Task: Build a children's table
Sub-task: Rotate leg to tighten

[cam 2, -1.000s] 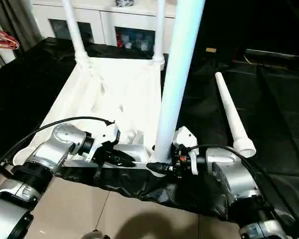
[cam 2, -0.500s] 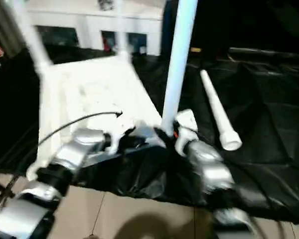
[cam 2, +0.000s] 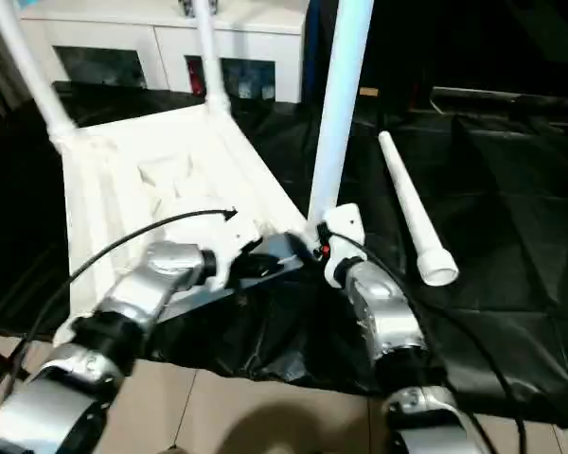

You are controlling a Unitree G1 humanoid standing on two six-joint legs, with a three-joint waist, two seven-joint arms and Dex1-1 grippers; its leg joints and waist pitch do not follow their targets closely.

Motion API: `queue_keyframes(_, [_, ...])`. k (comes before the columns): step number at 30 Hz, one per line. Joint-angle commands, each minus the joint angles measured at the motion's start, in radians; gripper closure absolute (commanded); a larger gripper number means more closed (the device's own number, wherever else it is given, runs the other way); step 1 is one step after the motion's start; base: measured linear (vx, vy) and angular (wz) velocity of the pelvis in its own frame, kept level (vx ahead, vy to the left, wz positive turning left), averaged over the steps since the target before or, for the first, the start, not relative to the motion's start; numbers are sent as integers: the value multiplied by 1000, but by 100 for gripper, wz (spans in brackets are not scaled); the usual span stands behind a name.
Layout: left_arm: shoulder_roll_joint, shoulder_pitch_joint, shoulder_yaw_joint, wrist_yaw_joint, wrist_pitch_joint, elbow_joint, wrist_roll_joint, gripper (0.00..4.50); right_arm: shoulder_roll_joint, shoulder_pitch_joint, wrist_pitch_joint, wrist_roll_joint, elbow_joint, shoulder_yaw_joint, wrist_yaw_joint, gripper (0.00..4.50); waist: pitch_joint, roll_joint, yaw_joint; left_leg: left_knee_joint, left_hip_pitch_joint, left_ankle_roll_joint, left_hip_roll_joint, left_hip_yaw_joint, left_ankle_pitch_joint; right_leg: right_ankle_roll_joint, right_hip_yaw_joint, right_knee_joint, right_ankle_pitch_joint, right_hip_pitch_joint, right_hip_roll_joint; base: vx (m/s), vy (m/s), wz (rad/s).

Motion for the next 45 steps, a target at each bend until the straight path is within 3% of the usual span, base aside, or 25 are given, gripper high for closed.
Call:
queue_keyframes(1, [-15,-9,-30,-95,-60,-75,-53,450,-13,35,34,21,-18,76,138,50,-66,-10,6,-60,-7,83,-1,10,-200,-220,31,-63,-180,64,-37,0,0,0])
queue_keyframes(12, [91,-22,-41,-297,-110,-52,-76,450,-207,118,42,101,-216,134,520,50,-66,-8,48,-57,-2,84,5,13,-204,-230,31,-58,-172,62,-36,0,0,0])
queue_keyframes(19, [135,-37,-53,-375,-135,-28,-72,450,-257,144,94,123,-294,170,618,50,-67,-9,55,-56,-3,75,6,12,-199,-226,30,-56,-178,61,-38,0,0,0])
queue_keyframes(21, [143,-40,-55,-384,-148,-15,-68,450,-263,149,101,123,-307,176,629,83,-67,-9,56,-57,-3,70,5,12,-207,-221,30,-58,-193,60,-38,0,0,0])
queue_keyframes(30, [152,-47,-53,-406,-165,5,-72,450,-265,160,132,135,-336,185,632,152,-69,-8,60,-55,-2,61,6,12,-193,-222,31,-55,-174,60,-38,0,0,0])
queue_keyframes(34, [125,-49,-36,-352,-159,14,-78,450,-237,170,133,133,-327,174,584,168,-68,-9,61,-56,-3,60,5,12,-196,-223,30,-55,-179,61,-39,0,0,0])
queue_keyframes(39, [64,-60,0,-211,-114,23,-75,450,-143,152,113,90,-246,130,384,176,-63,-10,55,-62,-1,32,1,10,-233,-181,29,-70,-308,56,-43,0,0,0])
queue_keyframes(41, [39,-66,9,-145,-87,25,-65,450,-96,134,121,70,-194,103,267,176,-60,-15,40,-67,-9,18,-2,6,-238,-153,26,-74,-363,62,-43,0,0,0])
queue_keyframes(45, [-32,-77,23,31,-15,22,-30,450,20,81,114,39,-78,45,7,177,-60,-14,18,-67,-5,14,-7,5,-240,-137,25,-83,-404,58,-43,0,0,0])
